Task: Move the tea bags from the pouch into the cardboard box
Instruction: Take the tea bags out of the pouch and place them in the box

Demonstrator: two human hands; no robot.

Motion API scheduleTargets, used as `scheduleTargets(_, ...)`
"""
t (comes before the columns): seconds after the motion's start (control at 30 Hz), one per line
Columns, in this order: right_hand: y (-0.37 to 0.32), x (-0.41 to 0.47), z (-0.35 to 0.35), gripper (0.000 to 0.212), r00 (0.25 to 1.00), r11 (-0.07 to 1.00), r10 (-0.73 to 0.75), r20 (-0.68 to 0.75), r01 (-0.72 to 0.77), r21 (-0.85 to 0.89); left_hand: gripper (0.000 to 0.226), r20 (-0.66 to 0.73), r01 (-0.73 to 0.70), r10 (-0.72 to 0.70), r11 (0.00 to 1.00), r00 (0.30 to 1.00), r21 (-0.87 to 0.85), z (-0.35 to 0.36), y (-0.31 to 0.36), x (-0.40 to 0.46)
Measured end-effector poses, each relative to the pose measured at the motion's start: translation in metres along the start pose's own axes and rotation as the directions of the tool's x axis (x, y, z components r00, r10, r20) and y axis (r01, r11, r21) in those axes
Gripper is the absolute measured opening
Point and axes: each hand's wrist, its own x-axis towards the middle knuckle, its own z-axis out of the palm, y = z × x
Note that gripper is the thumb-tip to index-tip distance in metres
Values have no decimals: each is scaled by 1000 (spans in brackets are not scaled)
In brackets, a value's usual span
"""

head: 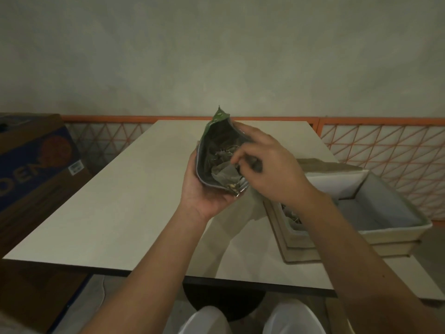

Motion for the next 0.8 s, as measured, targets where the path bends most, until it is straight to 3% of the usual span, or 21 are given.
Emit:
scheduleTargets(0.17,-6,-15,7,40,988,935,134,79,-100,-340,65,8,-29,29,999,1000,-31,-4,-9,7)
scheduleTargets(0.3,-7,-23,17,24,992,897,124,26,-101,-430,62,-18,-39,38,998,999,-42,-2,-15,8)
scheduleTargets(0.37,-4,-25,17,13,992,930,124,-23,-124,-346,59,-41,-46,45,998,998,-44,-1,-19,9)
scheduleTargets(0.5,-2,-27,-6,6,953,968,251,-167,-249,33,58,-54,-87,82,992,995,-88,4,-23,11)
scheduleTargets(0.67,-1,-37,-44,12,837,820,467,-286,-290,493,56,-1,-96,98,976,995,-195,5,-29,15)
scheduleTargets(0.73,7,-45,-56,17,805,809,503,-317,-308,501,58,8,-105,110,970,994,-217,5,-31,15)
scheduleTargets(0.8,20,-55,-61,17,804,808,548,-230,-438,395,59,23,-97,105,970,994,-223,4,-34,16)
